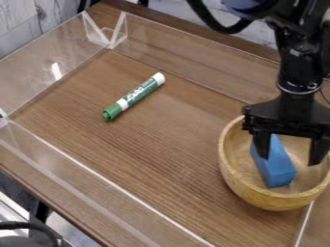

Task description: Remove the blue block from inside the brown bowl and put it on the table

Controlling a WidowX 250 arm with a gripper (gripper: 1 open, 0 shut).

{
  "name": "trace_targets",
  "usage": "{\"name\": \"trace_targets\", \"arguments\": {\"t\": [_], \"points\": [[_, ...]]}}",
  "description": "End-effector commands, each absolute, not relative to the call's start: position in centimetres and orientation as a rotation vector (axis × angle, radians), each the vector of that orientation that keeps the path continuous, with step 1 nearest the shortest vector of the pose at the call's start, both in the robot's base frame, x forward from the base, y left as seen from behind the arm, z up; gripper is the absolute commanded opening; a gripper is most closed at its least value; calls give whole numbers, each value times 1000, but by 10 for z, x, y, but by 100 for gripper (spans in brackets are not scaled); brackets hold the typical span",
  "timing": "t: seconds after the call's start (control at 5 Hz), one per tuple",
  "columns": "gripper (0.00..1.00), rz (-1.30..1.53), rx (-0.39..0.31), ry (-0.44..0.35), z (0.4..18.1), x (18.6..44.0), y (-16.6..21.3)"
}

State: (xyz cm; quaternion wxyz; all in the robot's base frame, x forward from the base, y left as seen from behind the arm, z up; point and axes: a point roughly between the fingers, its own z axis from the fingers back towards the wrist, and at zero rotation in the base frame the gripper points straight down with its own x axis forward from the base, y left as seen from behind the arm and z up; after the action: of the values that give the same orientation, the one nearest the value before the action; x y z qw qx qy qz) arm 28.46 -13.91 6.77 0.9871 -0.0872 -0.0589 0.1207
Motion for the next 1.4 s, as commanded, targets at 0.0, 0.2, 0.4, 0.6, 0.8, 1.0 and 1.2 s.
{"name": "trace_targets", "arguments": {"t": [0.0,0.2,0.4,0.6,0.8,1.0,1.2], "points": [[100,227,-207,-190,91,289,-144],[100,236,-204,-187,84,289,-144],[100,244,-201,-184,77,289,-145],[100,253,-198,-183,70,289,-145],[100,259,-197,-182,63,289,-145],[100,265,-195,-180,57,289,-146],[100,272,-193,-178,50,289,-146]]}}
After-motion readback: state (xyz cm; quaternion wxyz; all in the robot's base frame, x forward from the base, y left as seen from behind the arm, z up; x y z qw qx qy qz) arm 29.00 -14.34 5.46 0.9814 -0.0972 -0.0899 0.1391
